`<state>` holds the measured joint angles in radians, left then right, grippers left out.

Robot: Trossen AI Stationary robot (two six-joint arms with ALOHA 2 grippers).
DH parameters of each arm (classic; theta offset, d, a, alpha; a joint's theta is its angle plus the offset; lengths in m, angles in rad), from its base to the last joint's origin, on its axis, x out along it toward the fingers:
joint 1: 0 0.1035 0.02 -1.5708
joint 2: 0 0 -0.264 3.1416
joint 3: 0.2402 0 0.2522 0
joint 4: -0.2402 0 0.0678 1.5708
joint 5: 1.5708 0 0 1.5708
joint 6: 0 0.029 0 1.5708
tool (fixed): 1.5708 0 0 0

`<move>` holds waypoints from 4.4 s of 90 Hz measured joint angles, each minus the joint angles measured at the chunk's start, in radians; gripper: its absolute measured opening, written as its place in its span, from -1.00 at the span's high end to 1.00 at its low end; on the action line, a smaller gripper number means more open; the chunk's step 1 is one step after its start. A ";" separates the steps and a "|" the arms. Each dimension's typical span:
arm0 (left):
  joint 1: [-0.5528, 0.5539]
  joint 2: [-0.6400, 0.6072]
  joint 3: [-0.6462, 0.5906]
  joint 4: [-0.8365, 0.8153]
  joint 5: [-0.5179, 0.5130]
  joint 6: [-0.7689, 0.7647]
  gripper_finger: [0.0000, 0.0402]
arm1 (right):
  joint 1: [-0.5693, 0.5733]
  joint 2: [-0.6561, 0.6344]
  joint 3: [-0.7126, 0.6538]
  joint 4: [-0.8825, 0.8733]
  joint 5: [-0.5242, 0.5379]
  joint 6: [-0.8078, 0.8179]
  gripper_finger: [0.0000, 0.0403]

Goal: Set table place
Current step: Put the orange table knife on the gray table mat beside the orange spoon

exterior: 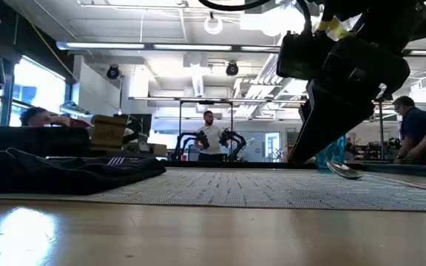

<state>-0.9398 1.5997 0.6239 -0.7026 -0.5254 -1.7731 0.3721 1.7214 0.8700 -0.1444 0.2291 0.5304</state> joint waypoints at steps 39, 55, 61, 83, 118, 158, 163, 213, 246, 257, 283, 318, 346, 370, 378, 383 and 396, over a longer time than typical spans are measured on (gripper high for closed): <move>0.005 0.022 0.073 -0.100 0.010 0.013 0.99 | 0.000 0.000 0.000 0.000 0.000 0.003 0.15; 0.005 0.024 0.126 -0.168 0.038 0.028 1.00 | 0.000 0.000 0.000 0.000 0.000 0.003 0.15; 0.004 0.022 0.147 -0.202 0.045 0.029 0.99 | 0.000 0.000 0.000 0.000 0.000 0.003 0.15; 0.004 0.021 0.183 -0.278 0.040 0.034 0.99 | -0.001 0.000 0.000 0.000 0.000 0.003 0.15; 0.003 0.015 0.102 -0.159 0.034 0.042 1.00 | -0.001 0.000 0.000 0.000 0.000 0.000 0.15; 0.003 0.017 0.082 -0.140 -0.019 0.039 0.89 | -0.001 0.000 0.000 0.000 0.000 0.000 0.15; 0.004 0.017 0.084 -0.140 -0.015 0.035 0.81 | -0.001 0.000 0.000 0.000 0.000 0.000 0.15; 0.006 -0.068 0.053 -0.140 0.025 0.075 0.27 | -0.001 0.000 0.000 0.000 0.001 -0.014 0.15; 0.003 -0.072 -0.018 -0.047 0.061 0.080 0.50 | 0.001 0.000 0.000 0.000 0.011 -0.015 0.15; 0.003 -0.072 -0.018 -0.054 0.064 0.117 0.88 | 0.002 0.000 0.000 0.000 0.017 -0.015 0.15; 0.005 -0.077 0.020 -0.091 0.099 0.130 0.99 | 0.002 0.000 0.000 0.000 0.026 -0.015 0.15; 0.003 -0.082 0.104 -0.171 0.120 0.195 0.99 | 0.002 0.000 0.000 0.000 0.026 -0.015 0.15; 0.003 -0.083 0.108 -0.186 0.109 0.241 1.00 | 0.002 0.000 0.000 0.000 0.026 -0.014 0.15; 0.003 -0.084 0.108 -0.186 0.106 0.249 1.00 | 0.002 0.000 0.000 0.000 0.026 -0.011 0.15; 0.003 -0.084 0.106 -0.185 0.105 0.249 1.00 | 0.002 0.000 0.000 0.004 0.026 -0.008 0.15; 0.003 -0.084 0.095 -0.177 0.105 0.240 1.00 | 0.002 0.000 0.000 0.010 0.026 -0.008 0.15; 0.003 -0.086 0.067 -0.134 0.099 0.234 1.00 | 0.002 0.000 0.000 0.026 0.026 -0.008 0.15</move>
<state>-0.9367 1.5135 0.6905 -0.8363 -0.4260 -1.5395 0.3740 1.7214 0.8696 -0.1184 0.2550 0.5228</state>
